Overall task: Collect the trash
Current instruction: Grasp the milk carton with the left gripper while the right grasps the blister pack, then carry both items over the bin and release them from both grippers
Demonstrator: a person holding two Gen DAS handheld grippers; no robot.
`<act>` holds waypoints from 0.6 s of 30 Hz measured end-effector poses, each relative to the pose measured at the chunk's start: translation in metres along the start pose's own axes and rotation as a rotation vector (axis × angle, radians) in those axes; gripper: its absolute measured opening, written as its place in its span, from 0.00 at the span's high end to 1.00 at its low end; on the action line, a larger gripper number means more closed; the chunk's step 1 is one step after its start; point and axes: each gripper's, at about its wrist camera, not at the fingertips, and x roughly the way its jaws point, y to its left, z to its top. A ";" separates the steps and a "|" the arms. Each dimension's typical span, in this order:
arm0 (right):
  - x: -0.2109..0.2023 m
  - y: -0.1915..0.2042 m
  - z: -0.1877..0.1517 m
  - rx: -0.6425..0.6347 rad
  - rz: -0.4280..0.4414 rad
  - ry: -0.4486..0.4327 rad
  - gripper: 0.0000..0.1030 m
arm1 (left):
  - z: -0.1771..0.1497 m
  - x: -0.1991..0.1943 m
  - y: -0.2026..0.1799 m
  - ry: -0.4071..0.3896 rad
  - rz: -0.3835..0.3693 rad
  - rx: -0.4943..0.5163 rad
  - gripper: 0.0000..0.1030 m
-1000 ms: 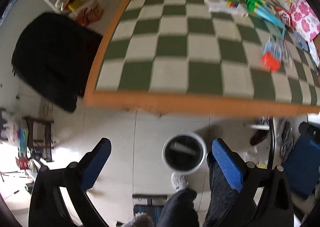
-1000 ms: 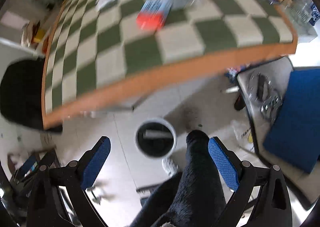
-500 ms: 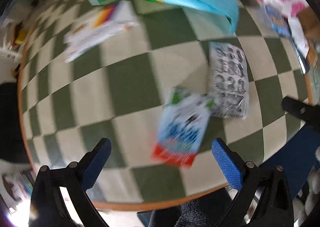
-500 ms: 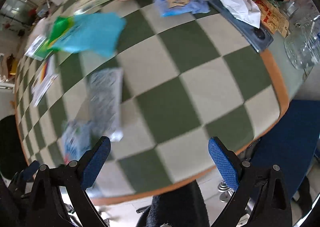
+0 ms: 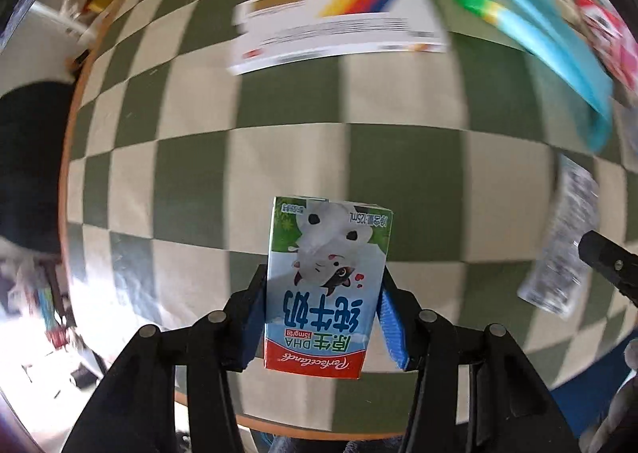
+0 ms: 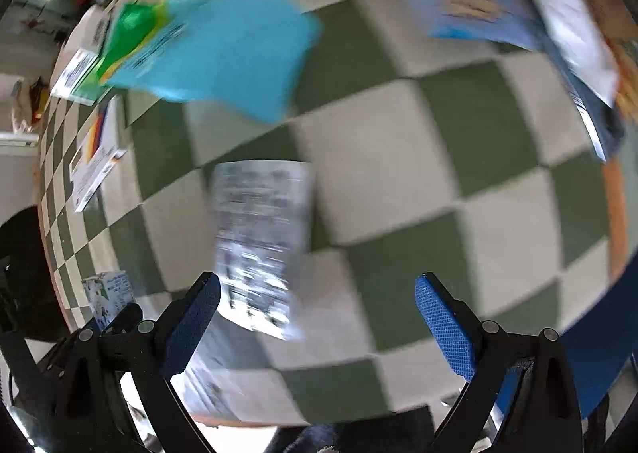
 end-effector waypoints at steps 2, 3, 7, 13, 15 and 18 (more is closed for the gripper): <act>0.011 0.022 0.000 -0.026 -0.028 -0.003 0.04 | 0.003 0.005 0.007 0.005 0.010 -0.020 0.55; 0.017 0.032 0.002 -0.039 -0.045 0.000 0.05 | 0.003 0.007 0.009 0.005 0.011 -0.026 0.55; 0.029 0.060 -0.003 -0.101 -0.200 -0.047 0.14 | 0.004 0.010 0.012 0.000 0.009 -0.042 0.55; 0.024 0.085 -0.019 -0.218 -0.228 -0.126 0.34 | -0.004 -0.001 0.018 -0.018 0.001 -0.051 0.55; 0.025 0.088 -0.020 -0.227 -0.220 -0.131 0.34 | -0.012 -0.003 0.027 -0.029 -0.007 -0.055 0.55; 0.019 0.082 -0.026 -0.214 -0.187 -0.134 0.34 | -0.020 -0.016 0.037 -0.061 -0.019 -0.063 0.55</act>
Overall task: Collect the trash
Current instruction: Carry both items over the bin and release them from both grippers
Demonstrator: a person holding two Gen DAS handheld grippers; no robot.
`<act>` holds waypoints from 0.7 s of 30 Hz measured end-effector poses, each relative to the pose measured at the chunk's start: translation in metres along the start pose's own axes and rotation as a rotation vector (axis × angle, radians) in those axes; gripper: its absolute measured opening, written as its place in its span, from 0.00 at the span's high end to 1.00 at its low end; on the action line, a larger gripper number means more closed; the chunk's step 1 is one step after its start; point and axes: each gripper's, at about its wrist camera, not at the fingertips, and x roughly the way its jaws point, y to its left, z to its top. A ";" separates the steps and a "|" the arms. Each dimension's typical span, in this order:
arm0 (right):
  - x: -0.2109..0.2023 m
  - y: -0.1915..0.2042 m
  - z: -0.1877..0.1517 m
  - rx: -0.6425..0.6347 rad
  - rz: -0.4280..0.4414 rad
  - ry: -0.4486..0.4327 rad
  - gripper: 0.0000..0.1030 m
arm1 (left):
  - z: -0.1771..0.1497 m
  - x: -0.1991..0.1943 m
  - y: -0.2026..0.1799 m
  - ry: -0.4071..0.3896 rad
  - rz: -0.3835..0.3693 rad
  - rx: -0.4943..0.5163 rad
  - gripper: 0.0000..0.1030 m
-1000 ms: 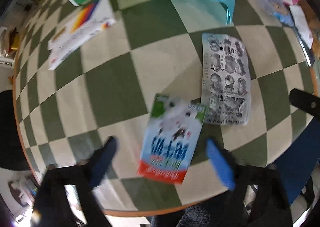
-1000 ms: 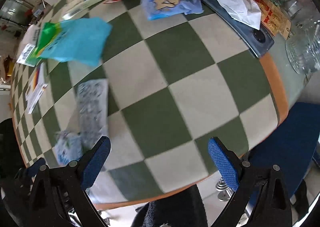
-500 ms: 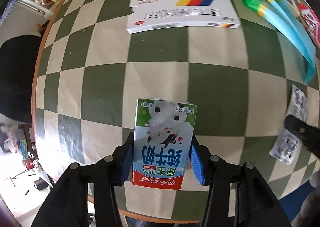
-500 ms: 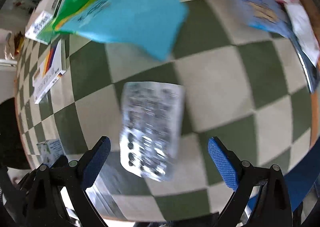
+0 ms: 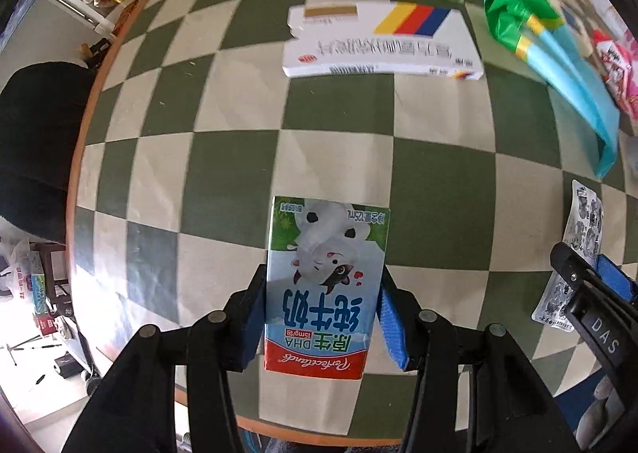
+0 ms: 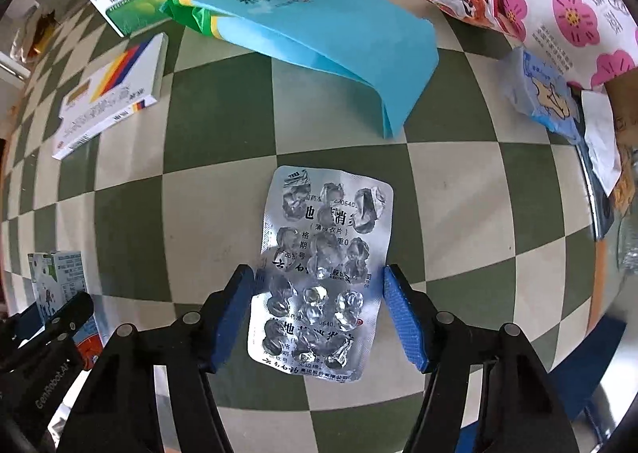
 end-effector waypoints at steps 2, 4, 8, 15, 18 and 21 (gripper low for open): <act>-0.012 -0.006 -0.005 -0.001 0.022 -0.025 0.34 | -0.005 -0.013 0.008 -0.027 -0.011 -0.005 0.55; -0.029 -0.019 -0.018 -0.001 0.049 -0.045 0.34 | -0.013 -0.031 0.018 -0.069 -0.022 -0.010 0.55; -0.066 -0.025 -0.042 -0.018 0.091 -0.101 0.34 | -0.032 -0.065 0.038 -0.148 -0.056 -0.015 0.55; -0.129 -0.003 -0.119 -0.027 0.130 -0.227 0.34 | -0.089 -0.114 0.085 -0.278 -0.134 -0.001 0.55; -0.146 0.017 -0.158 -0.014 0.142 -0.267 0.34 | -0.130 -0.124 0.110 -0.306 -0.173 0.022 0.55; -0.162 0.038 -0.208 -0.006 0.149 -0.294 0.34 | -0.163 -0.121 0.126 -0.297 -0.197 0.052 0.55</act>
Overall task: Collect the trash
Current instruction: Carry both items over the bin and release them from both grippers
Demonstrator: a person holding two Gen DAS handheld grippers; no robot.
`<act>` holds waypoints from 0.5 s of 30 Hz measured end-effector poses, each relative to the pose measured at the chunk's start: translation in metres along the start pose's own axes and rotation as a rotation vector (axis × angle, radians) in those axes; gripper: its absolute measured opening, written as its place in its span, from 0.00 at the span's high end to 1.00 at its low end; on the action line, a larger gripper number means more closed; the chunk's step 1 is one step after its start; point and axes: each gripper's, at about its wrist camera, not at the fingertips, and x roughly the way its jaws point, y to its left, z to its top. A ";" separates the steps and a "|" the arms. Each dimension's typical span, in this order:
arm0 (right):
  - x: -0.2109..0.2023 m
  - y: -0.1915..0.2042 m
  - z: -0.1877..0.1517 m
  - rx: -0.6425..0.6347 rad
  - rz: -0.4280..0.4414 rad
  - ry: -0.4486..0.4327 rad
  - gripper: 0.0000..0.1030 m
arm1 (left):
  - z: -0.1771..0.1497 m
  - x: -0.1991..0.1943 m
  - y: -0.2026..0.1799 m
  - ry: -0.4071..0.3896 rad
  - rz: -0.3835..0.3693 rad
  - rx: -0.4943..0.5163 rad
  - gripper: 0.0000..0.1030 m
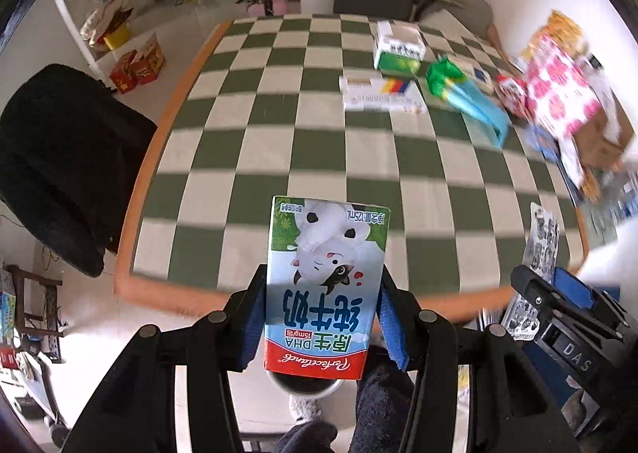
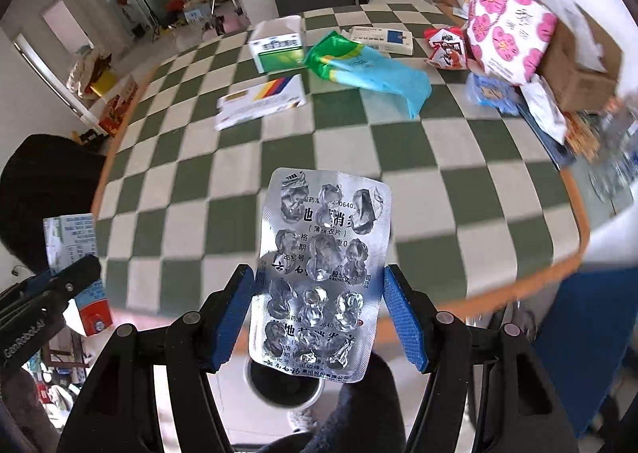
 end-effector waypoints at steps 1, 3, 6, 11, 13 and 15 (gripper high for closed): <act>-0.001 0.008 -0.013 0.006 0.001 -0.001 0.34 | -0.014 -0.001 0.005 0.013 -0.007 0.007 0.55; -0.012 0.015 -0.046 0.025 0.005 0.012 0.34 | -0.036 0.004 0.013 0.045 -0.018 0.008 0.55; -0.008 0.018 -0.091 0.041 0.029 0.065 0.34 | -0.071 0.023 0.027 0.112 -0.027 -0.003 0.55; 0.041 0.013 -0.162 0.034 0.077 0.204 0.34 | -0.128 0.086 0.046 0.244 -0.074 -0.064 0.55; 0.071 0.008 -0.190 0.047 0.105 0.257 0.34 | -0.154 0.132 0.055 0.322 -0.099 -0.112 0.55; 0.113 0.002 -0.222 0.058 0.116 0.310 0.34 | -0.180 0.182 0.064 0.385 -0.134 -0.173 0.55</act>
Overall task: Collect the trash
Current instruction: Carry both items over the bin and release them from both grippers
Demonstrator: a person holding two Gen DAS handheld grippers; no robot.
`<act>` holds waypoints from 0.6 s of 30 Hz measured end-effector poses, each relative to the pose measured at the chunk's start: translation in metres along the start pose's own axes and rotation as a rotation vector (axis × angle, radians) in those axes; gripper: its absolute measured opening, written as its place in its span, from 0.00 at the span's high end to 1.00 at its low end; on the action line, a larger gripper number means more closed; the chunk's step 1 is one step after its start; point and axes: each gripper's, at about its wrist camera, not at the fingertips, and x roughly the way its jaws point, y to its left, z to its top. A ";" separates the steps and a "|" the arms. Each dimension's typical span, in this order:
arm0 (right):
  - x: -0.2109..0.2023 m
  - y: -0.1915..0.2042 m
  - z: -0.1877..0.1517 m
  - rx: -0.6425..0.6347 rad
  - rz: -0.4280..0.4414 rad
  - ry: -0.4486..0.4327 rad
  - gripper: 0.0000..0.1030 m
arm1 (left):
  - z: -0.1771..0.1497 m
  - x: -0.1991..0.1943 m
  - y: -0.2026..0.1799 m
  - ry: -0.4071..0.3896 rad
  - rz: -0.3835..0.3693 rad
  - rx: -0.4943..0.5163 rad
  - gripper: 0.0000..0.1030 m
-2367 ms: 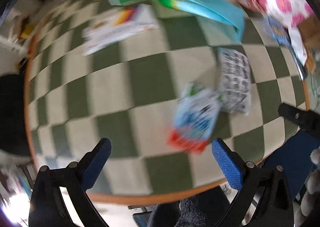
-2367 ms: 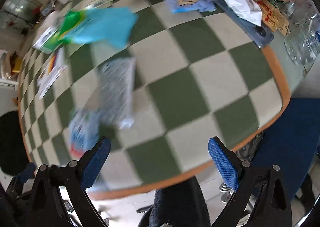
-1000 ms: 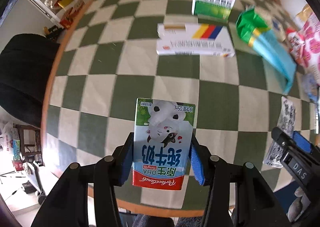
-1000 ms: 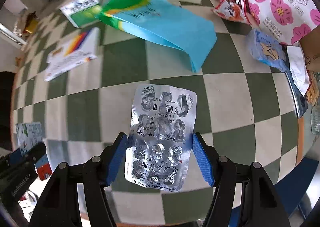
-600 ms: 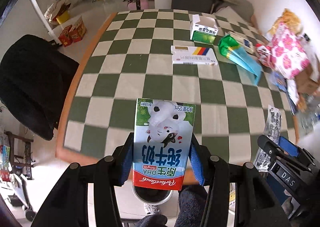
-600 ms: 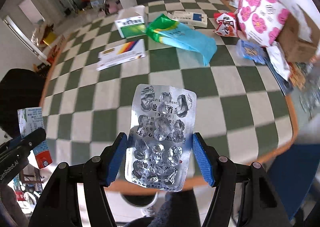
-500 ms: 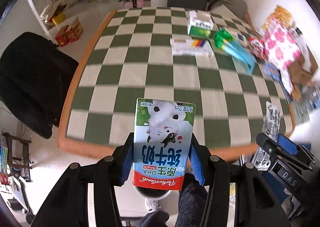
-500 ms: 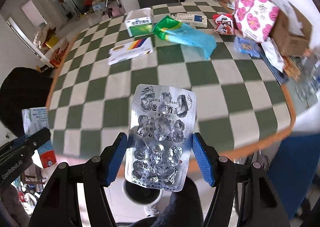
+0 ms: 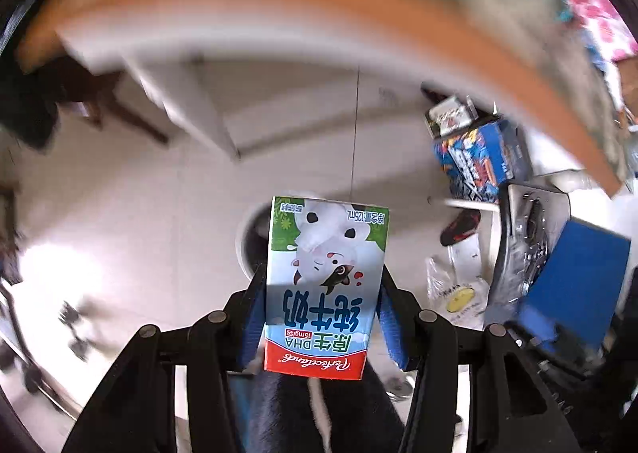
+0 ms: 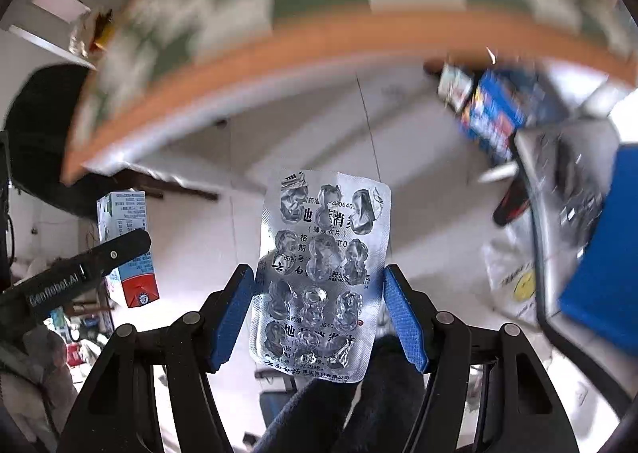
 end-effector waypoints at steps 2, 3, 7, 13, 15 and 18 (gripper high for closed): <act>0.049 -0.011 -0.012 0.008 0.026 0.059 0.34 | -0.001 0.044 0.014 0.051 -0.020 -0.038 0.55; 0.070 -0.016 -0.017 0.017 0.029 0.077 0.34 | -0.001 0.077 0.025 0.083 -0.033 -0.069 0.55; 0.170 -0.031 -0.037 0.016 0.056 0.156 0.34 | -0.001 0.161 0.049 0.164 -0.054 -0.131 0.53; 0.292 -0.036 -0.046 -0.013 0.077 0.232 0.33 | -0.001 0.238 0.080 0.205 -0.071 -0.197 0.03; 0.319 -0.038 -0.045 -0.012 0.090 0.246 0.26 | -0.003 0.245 0.088 0.201 -0.038 -0.192 0.00; 0.347 -0.040 -0.046 -0.021 0.103 0.258 0.03 | -0.008 0.246 0.097 0.166 0.041 -0.185 0.00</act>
